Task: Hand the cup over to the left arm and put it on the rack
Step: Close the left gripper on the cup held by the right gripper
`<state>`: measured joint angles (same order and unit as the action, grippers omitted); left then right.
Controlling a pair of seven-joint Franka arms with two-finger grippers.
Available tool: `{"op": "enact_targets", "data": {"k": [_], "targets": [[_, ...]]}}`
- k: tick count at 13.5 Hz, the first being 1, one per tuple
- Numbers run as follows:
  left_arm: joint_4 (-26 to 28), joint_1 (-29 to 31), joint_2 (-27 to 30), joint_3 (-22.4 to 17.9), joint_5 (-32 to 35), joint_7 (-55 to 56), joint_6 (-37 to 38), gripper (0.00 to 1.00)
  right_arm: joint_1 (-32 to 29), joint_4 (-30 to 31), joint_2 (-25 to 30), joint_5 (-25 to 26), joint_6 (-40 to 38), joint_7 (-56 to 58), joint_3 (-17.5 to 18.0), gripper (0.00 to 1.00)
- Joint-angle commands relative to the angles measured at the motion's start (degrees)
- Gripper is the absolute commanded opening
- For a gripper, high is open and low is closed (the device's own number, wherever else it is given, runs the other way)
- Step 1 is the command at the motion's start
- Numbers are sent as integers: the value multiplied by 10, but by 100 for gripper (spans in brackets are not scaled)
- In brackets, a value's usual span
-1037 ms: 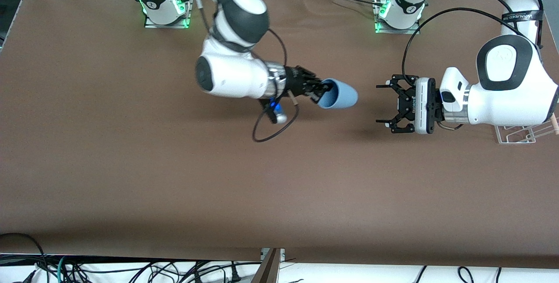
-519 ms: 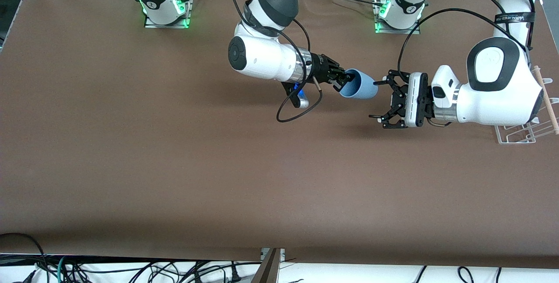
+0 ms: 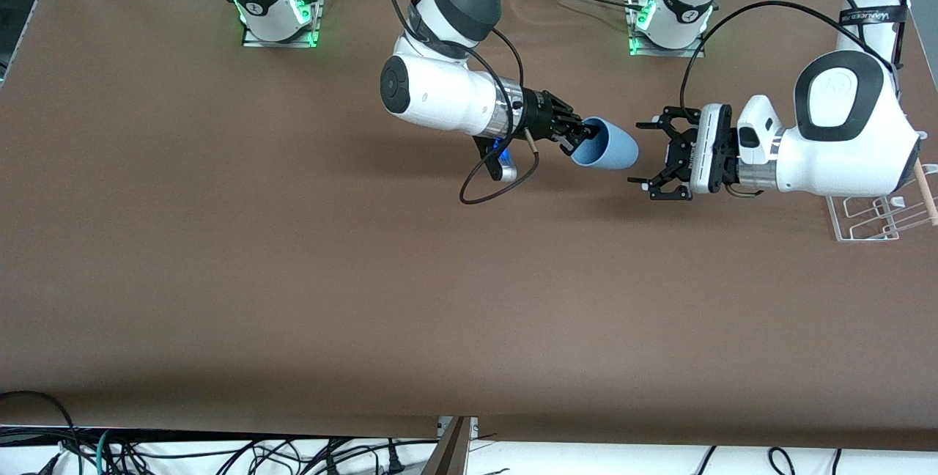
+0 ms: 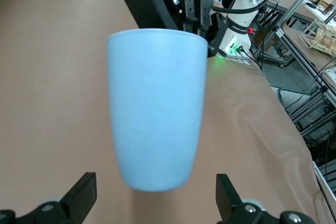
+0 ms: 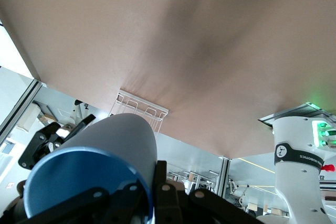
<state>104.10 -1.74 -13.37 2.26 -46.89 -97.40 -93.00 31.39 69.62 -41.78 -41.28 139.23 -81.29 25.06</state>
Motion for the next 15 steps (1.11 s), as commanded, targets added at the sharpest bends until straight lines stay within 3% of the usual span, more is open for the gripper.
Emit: {"op": "enact_targets", "data": {"k": [1,6,13,14,15], "targets": [[26,-5,24,0,-8,-22,-3,100,2,-10,-1,-13,3,-8,0,0],[62,-13,44,21,-8,-22,-57,100,-4,-10,1,-13,-10,-8,0,0],[66,-13,44,55,-9,-22,-105,99,-9,-10,0,-13,-13,-6,-1,0],[66,-13,43,56,-9,-23,-111,91,-9,-9,0,-13,-13,-6,-1,0],[67,-13,42,57,-9,-23,-112,70,-9,-10,0,-13,-13,-6,-1,0]]}}
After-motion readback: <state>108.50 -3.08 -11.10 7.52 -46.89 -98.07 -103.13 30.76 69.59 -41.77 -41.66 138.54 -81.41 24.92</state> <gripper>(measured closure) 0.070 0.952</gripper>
